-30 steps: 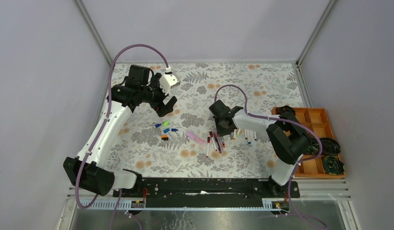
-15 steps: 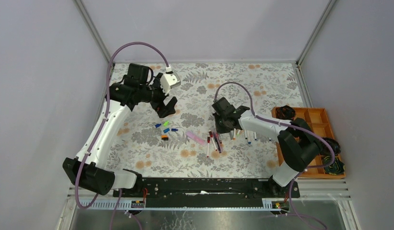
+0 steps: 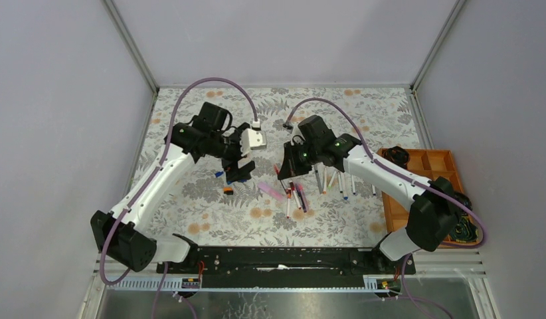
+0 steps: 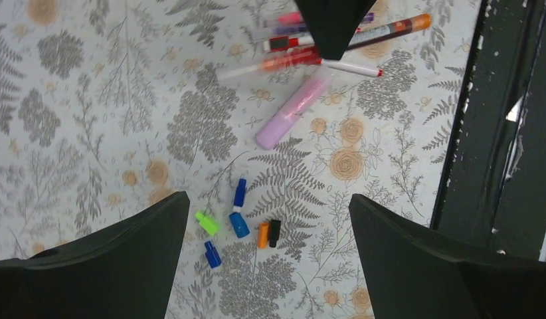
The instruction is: Open the pen caps
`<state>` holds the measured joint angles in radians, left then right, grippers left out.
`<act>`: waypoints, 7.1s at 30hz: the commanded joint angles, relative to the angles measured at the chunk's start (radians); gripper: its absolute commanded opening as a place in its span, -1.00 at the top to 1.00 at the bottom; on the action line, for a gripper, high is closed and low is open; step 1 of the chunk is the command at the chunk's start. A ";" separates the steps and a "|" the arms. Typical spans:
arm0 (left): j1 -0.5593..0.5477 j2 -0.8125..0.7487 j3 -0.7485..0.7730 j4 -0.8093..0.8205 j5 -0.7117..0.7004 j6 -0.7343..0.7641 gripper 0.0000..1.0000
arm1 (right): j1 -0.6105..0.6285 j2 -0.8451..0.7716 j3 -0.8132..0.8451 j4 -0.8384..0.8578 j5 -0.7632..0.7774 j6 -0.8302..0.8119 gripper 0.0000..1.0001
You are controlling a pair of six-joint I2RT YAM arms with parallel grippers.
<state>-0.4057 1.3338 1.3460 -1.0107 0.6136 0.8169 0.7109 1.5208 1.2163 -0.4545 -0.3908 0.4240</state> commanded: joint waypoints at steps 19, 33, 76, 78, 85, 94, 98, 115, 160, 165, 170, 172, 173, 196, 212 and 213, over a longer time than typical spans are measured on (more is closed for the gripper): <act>-0.130 0.047 0.022 -0.132 0.148 0.319 -0.59 | -0.005 0.081 0.068 0.053 -0.681 0.036 1.00; -0.143 0.030 -0.041 -0.135 0.100 0.329 0.64 | -0.012 0.106 0.089 0.050 -0.684 0.045 0.99; -0.155 0.027 -0.055 -0.098 0.135 0.257 0.01 | 0.006 0.058 0.014 0.113 -0.640 0.110 1.00; -0.155 0.025 -0.060 -0.098 0.138 0.259 0.23 | 0.005 0.059 0.012 0.123 -0.641 0.117 1.00; -0.156 0.029 -0.069 -0.098 0.091 0.274 0.98 | 0.003 0.048 0.005 0.096 -0.616 0.101 1.00; -0.092 0.042 -0.094 -0.099 -0.069 0.333 1.00 | 0.002 -0.087 -0.061 -0.073 -0.281 0.008 1.00; -0.008 0.072 -0.047 -0.154 -0.089 0.393 1.00 | 0.001 -0.165 -0.118 -0.081 -0.248 0.003 1.00; 0.137 0.223 -0.210 0.304 -0.154 0.112 0.99 | -0.202 -0.239 -0.188 -0.138 0.487 0.087 1.00; 0.140 0.171 -0.047 0.191 -0.019 -0.099 -0.80 | -0.431 0.048 -0.233 -0.060 0.766 0.099 0.11; 0.143 0.138 0.037 0.135 -0.057 -0.175 -0.97 | -0.323 -0.037 -0.157 -0.078 0.759 0.096 0.07; 0.153 0.083 0.048 0.107 -0.060 -0.209 -0.97 | -0.126 -0.013 -0.111 -0.055 0.663 0.082 0.13; 0.153 0.059 0.031 0.107 -0.062 -0.206 -0.97 | -0.047 0.010 -0.120 -0.025 0.631 0.085 0.23; 0.153 0.049 0.023 0.106 -0.063 -0.204 -0.97 | -0.016 0.024 -0.124 -0.015 0.619 0.085 0.29; 0.153 0.023 0.035 0.043 -0.029 -0.203 -0.97 | 0.090 0.173 -0.258 0.101 0.577 0.090 0.47; 0.153 0.089 0.027 0.021 0.019 -0.121 -0.97 | 0.089 0.173 -0.290 0.121 0.565 0.091 0.49; 0.153 0.103 0.034 0.015 0.031 -0.119 -0.97 | 0.090 0.167 -0.295 0.125 0.563 0.092 0.49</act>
<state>-0.2607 1.3857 1.3724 -0.9619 0.5938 0.6556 0.7929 1.6890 0.9543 -0.3511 0.1665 0.5133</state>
